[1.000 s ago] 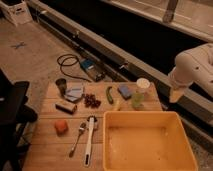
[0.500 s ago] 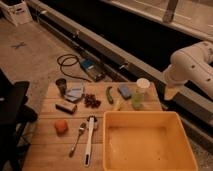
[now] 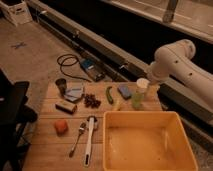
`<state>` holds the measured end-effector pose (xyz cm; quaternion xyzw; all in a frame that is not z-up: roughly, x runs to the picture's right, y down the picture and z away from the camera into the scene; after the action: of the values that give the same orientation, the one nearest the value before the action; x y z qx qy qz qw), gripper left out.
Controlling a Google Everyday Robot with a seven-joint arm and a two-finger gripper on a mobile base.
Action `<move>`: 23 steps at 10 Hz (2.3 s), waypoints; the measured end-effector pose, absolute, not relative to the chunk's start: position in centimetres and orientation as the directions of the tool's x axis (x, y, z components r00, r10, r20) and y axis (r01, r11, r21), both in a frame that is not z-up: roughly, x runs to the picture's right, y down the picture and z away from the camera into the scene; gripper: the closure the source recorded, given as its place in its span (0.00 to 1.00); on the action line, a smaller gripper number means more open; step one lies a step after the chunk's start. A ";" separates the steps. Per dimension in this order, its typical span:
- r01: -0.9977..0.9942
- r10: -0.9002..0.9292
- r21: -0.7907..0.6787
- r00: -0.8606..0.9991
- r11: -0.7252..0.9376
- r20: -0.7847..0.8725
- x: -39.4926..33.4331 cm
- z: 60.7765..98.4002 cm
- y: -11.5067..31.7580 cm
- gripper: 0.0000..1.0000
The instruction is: Place pepper in paper cup
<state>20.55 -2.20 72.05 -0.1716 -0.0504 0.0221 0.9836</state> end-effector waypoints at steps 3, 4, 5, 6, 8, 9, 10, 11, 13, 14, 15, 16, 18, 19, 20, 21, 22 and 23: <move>0.046 0.023 -0.351 0.982 0.935 0.189 13.8 73.8 -1.6 0.20; 0.047 0.024 -0.352 0.980 0.935 0.195 13.3 73.9 -1.5 0.20; 0.044 0.026 -0.352 0.981 0.935 0.191 13.6 73.9 -1.5 0.20; 0.044 0.027 -0.354 0.981 0.934 0.193 13.5 73.9 -1.4 0.20; 0.046 0.023 -0.351 0.981 0.935 0.190 13.5 73.9 -1.5 0.20; 0.039 0.027 -0.349 0.983 0.936 0.184 13.7 73.9 -1.5 0.20; 0.019 0.049 -0.351 0.982 0.936 0.185 13.6 74.3 -1.6 0.20; -0.021 0.096 -0.364 0.977 0.931 0.191 13.3 75.5 -1.4 0.20; -0.038 0.139 -0.389 0.962 0.920 0.234 11.6 77.1 -0.5 0.20; -0.038 0.151 -0.404 0.956 0.914 0.253 10.1 78.0 0.2 0.20; -0.032 0.161 -0.425 0.949 0.904 0.272 8.4 79.2 1.1 0.20; -0.023 0.163 -0.440 0.945 0.898 0.284 7.2 80.1 1.6 0.20; -0.019 0.179 -0.477 0.939 0.879 0.292 5.9 82.2 2.5 0.20; -0.019 0.184 -0.484 0.938 0.875 0.295 5.3 82.8 2.5 0.20; -0.019 0.189 -0.493 0.936 0.870 0.297 4.6 83.5 2.7 0.20; -0.022 0.198 -0.505 0.934 0.863 0.298 4.1 84.6 3.0 0.20; -0.024 0.204 -0.512 0.933 0.859 0.297 3.9 85.0 3.1 0.20; -0.023 0.204 -0.514 0.933 0.858 0.297 3.9 85.1 3.1 0.20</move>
<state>3.91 3.10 85.08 -0.2600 -0.1733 0.0599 0.9481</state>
